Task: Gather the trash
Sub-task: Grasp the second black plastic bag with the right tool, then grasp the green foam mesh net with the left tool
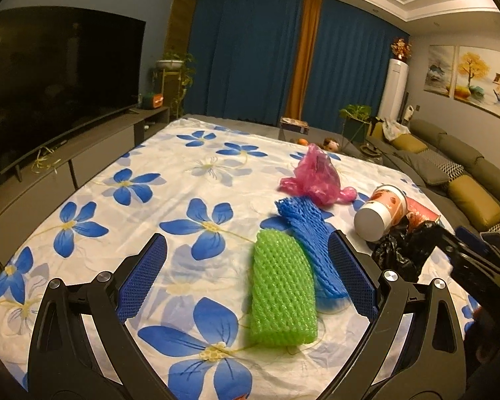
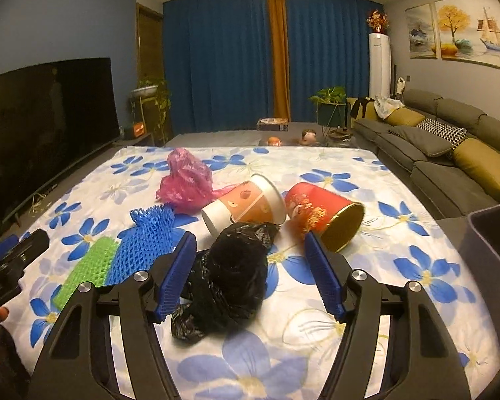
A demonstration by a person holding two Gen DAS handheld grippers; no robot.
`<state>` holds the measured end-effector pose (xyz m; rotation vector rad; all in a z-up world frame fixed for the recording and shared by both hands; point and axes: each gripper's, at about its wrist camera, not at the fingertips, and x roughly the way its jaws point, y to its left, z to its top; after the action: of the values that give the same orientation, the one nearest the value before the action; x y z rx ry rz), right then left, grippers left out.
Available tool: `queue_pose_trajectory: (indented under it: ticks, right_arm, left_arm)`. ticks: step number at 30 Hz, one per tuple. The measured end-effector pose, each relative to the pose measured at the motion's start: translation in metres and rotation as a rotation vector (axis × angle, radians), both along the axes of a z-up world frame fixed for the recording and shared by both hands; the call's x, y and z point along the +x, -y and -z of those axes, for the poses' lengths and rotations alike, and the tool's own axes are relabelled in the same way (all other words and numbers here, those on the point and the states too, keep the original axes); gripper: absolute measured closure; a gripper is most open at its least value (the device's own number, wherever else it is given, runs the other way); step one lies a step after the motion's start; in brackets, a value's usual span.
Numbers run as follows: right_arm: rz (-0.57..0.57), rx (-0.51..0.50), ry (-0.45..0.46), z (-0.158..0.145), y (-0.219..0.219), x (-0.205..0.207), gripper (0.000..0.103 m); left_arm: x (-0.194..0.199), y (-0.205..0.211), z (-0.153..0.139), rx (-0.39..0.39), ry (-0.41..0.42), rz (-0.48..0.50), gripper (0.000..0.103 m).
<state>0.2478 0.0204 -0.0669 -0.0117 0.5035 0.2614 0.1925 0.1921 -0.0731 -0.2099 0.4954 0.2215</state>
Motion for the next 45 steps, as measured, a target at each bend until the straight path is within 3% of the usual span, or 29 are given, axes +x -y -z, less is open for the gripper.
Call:
queue_pose_trajectory:
  ticks: [8,11,16,25,30,34,36,39,41,45]
  right_arm:
    - [-0.005,0.002,-0.056,0.013,-0.005,0.02,0.051]
    - [-0.019,0.005,-0.076,0.015,-0.007,0.025,0.064]
    - [-0.057,-0.009,-0.093,0.017,-0.012,0.026,0.093]
    - [-0.059,0.04,-0.002,-0.011,0.007,-0.01,0.097]
    - [-0.057,0.049,0.036,-0.027,0.022,-0.035,0.097]
    - [-0.053,0.055,0.057,-0.036,0.033,-0.051,0.097]
    - [-0.051,0.053,0.065,-0.039,0.037,-0.058,0.097]
    - [-0.045,0.047,0.074,-0.041,0.043,-0.067,0.097]
    - [-0.037,0.045,0.081,-0.043,0.05,-0.074,0.097]
    - [-0.025,0.039,0.092,-0.046,0.063,-0.087,0.097]
  left_arm:
    - [0.009,0.01,0.011,0.01,-0.051,0.053,0.008]
    - [0.011,0.011,0.013,0.011,-0.059,0.059,0.008]
    - [0.015,0.01,0.016,-0.006,-0.079,0.071,0.008]
    - [0.029,0.01,0.026,-0.04,-0.153,0.098,0.016]
    - [0.037,0.005,0.037,-0.088,-0.222,0.121,0.041]
    - [0.043,0.005,0.045,-0.121,-0.267,0.144,0.05]
    - [0.046,0.004,0.049,-0.139,-0.294,0.158,0.067]
    - [0.047,0.004,0.052,-0.149,-0.299,0.162,0.085]
    - [0.043,0.005,0.05,-0.14,-0.287,0.161,0.091]
    - [0.026,0.007,0.041,-0.152,-0.244,0.157,0.092]
